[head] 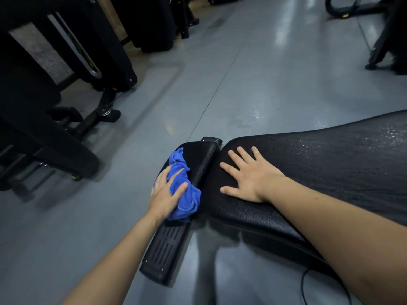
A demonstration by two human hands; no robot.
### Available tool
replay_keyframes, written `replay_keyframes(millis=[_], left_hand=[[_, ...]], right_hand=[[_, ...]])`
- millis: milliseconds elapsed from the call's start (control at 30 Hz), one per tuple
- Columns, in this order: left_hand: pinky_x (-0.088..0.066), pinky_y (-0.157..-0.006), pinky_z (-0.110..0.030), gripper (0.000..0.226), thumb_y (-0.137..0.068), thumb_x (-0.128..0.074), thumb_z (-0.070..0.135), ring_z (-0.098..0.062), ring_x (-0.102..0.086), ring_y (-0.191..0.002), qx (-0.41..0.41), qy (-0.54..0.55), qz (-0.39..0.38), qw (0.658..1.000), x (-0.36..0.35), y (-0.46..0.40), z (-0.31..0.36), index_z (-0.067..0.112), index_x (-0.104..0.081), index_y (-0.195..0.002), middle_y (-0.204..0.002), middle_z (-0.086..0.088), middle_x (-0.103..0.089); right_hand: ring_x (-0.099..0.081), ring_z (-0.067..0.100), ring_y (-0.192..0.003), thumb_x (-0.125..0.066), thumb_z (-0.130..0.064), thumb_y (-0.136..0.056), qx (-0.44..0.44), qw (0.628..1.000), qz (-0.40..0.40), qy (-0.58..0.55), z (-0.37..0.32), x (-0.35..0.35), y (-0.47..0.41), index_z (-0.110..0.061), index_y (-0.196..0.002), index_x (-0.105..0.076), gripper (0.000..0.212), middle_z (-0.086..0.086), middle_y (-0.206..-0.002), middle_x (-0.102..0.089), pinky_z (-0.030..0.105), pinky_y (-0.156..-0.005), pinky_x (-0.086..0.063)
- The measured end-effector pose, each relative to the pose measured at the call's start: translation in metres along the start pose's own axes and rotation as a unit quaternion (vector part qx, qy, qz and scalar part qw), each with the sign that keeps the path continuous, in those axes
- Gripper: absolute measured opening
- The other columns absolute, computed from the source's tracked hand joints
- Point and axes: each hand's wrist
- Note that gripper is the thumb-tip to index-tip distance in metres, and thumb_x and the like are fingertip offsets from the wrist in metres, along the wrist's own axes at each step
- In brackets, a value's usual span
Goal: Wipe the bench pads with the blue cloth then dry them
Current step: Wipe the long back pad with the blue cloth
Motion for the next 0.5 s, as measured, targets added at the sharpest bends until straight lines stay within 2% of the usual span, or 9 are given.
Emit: replay_keyframes(millis=[100, 200, 333, 500], left_hand=[[-0.011, -0.121, -0.040, 0.067, -0.080, -0.037, 0.077, -0.007, -0.004, -0.152, -0.016, -0.040, -0.002, 0.999, -0.005, 0.006, 0.006, 0.058, -0.033, -0.144, -0.162, 0.024, -0.011], [-0.013, -0.121, -0.045, 0.066, -0.080, -0.037, 0.077, -0.009, 0.002, -0.153, -0.007, -0.071, -0.028, 0.997, -0.009, -0.010, 0.026, 0.062, -0.027, -0.144, -0.164, 0.021, -0.009], [-0.018, -0.119, -0.054, 0.060, -0.096, -0.044, 0.058, -0.015, 0.007, -0.153, -0.031, -0.106, -0.066, 0.992, -0.021, -0.051, 0.050, 0.056, -0.019, -0.150, -0.166, 0.015, -0.004], [-0.014, -0.119, -0.058, 0.058, -0.098, -0.045, 0.055, -0.016, 0.008, -0.153, -0.060, -0.093, -0.101, 0.989, -0.026, -0.096, 0.063, 0.057, -0.018, -0.150, -0.166, 0.015, -0.003]], right_hand=[[0.015, 0.033, -0.153, -0.007, -0.078, -0.091, 0.000, 1.000, 0.003, -0.001, 0.000, -0.001, 0.000, -0.032, -0.160, 0.005, 0.084, 0.011, -0.168, 0.012, 0.059, -0.121, 0.006], [0.015, 0.033, -0.153, -0.007, -0.078, -0.091, 0.000, 1.000, 0.004, -0.002, 0.000, -0.002, 0.000, -0.032, -0.160, 0.004, 0.084, 0.010, -0.168, 0.011, 0.059, -0.121, 0.005], [0.015, 0.033, -0.153, -0.008, -0.078, -0.091, 0.000, 1.000, 0.007, -0.006, 0.000, -0.002, -0.002, -0.031, -0.160, 0.004, 0.084, 0.011, -0.168, 0.012, 0.059, -0.121, 0.005], [0.016, 0.034, -0.153, -0.008, -0.078, -0.091, 0.005, 1.000, 0.006, -0.010, 0.002, -0.004, -0.003, -0.030, -0.160, 0.004, 0.085, 0.012, -0.167, 0.013, 0.059, -0.120, 0.007]])
Point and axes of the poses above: each hand's wrist, its own y-axis away from the middle knuckle, its own x-axis out of the back of the hand, z = x × y
